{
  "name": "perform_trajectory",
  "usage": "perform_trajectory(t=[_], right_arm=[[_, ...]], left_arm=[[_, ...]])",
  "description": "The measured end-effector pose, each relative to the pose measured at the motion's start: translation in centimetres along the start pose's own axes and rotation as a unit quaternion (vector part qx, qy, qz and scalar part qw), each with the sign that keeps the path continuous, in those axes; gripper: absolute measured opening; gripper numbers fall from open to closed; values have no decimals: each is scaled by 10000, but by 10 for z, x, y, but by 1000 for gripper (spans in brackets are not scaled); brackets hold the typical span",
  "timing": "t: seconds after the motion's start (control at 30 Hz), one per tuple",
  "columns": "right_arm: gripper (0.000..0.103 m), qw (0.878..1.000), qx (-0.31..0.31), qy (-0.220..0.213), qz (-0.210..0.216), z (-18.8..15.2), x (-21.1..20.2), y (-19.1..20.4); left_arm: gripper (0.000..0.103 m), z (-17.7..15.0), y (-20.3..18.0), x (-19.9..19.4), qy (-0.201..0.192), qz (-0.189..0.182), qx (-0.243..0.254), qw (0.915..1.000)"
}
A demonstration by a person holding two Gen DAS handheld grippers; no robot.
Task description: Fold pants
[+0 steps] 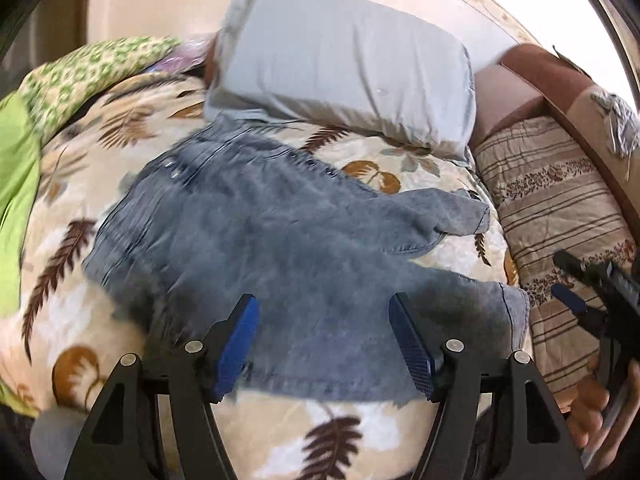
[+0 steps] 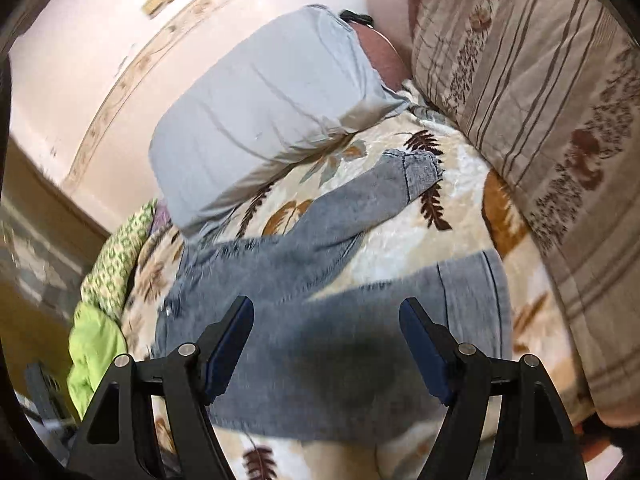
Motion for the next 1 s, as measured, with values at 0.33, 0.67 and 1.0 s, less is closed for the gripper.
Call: perform_trajectory(t=[0.33,0.67,1.0], right_arm=[[77,9923,1185,329,-137,64,94,-83],[65,9822,1812,488,45,98,172,-129],[4,9827,1760,574,-26,99,191,-124]], left_arm=[[68,57,-20,102,535,-40,82,9985],[67,95,-50,218,1044,-377,19,9938],[67,91,-82,262,1246,-361,382,9908]])
Point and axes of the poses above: each gripper's, at about its wrist camera, not at the fingertips, and x roughly the way its jaws point, y to its left, z to its top, the point moved 3 cm from there along x, roughly the way its jaws point, and after that the axes turned 3 degrees about -x, right-handed, at the moved point
